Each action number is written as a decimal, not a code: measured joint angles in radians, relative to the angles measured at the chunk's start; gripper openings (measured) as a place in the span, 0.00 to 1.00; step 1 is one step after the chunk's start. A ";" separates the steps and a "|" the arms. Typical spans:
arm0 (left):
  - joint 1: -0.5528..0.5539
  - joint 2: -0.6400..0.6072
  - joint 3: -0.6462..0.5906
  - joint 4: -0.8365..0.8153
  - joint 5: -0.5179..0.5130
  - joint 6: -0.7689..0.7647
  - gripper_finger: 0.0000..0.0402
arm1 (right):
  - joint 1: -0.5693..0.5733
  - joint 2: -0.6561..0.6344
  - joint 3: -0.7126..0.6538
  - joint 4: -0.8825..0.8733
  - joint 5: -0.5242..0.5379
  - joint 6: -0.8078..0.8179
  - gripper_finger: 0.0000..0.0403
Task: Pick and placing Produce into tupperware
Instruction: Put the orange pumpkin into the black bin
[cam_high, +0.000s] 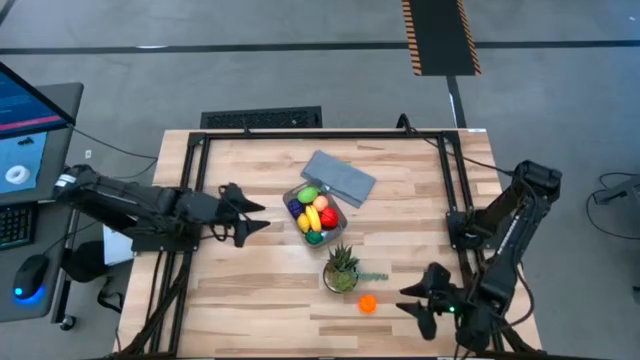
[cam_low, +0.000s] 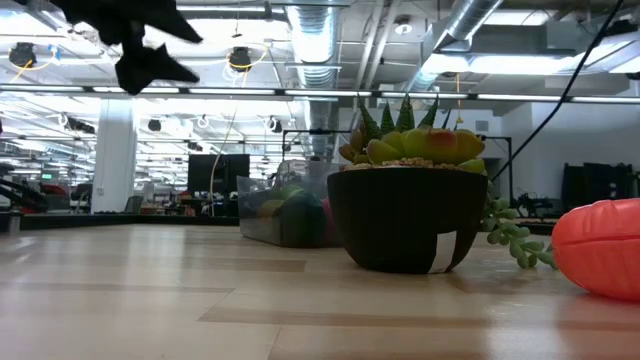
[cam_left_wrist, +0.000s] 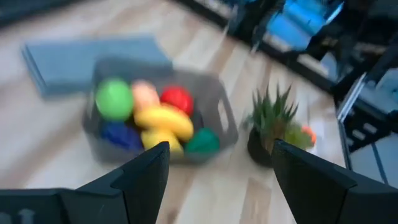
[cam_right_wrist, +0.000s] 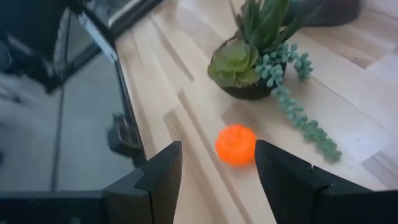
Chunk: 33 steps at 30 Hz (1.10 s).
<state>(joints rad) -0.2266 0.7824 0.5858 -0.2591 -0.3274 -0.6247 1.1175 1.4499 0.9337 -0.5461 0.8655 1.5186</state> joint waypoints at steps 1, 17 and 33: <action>-0.013 0.031 0.000 -0.002 0.000 -0.031 0.67 | 0.010 0.009 0.000 -0.003 -0.001 -0.022 0.56; -0.313 0.514 0.000 0.450 -0.091 -0.172 0.67 | -0.050 0.179 0.000 0.203 -0.005 -0.089 0.56; -0.810 0.509 0.000 0.202 -0.779 -0.515 0.67 | -0.085 0.254 0.000 0.288 -0.054 -0.099 0.56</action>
<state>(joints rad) -1.0368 1.2909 0.5858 -0.0568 -1.1061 -1.1402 1.0321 1.7042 0.9340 -0.2577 0.8111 1.4195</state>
